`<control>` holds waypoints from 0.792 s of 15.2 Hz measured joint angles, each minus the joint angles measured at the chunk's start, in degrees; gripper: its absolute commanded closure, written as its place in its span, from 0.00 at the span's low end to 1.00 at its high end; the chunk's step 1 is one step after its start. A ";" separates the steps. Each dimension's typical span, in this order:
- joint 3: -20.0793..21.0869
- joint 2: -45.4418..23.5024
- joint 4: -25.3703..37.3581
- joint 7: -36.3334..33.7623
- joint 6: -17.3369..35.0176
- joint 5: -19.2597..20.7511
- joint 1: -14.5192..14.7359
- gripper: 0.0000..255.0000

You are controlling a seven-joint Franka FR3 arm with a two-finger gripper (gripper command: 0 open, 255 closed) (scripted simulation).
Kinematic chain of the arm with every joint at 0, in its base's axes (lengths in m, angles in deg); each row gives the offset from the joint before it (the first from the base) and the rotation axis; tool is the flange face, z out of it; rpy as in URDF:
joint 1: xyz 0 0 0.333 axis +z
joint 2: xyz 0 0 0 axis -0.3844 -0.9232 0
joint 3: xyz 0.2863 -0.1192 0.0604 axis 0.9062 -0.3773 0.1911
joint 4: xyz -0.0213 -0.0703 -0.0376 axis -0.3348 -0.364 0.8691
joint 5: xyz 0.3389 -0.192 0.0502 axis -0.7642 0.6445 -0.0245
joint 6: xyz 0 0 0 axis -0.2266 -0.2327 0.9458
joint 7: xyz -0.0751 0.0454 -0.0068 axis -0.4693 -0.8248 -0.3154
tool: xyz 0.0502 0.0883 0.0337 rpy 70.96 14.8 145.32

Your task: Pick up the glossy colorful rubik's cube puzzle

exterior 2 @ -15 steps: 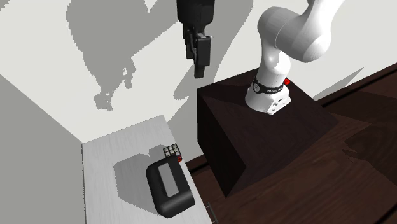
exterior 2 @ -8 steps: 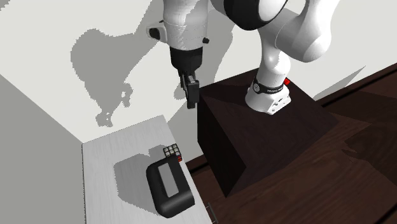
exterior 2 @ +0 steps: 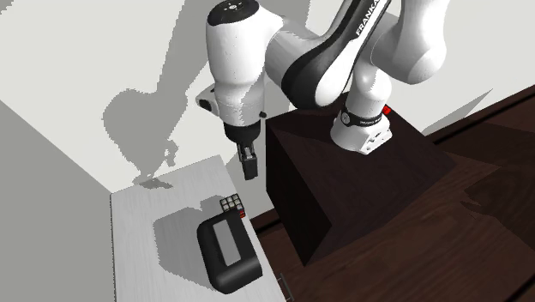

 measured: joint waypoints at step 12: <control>-2.18 -28.23 7.87 -10.61 18.79 11.98 2.18 0.00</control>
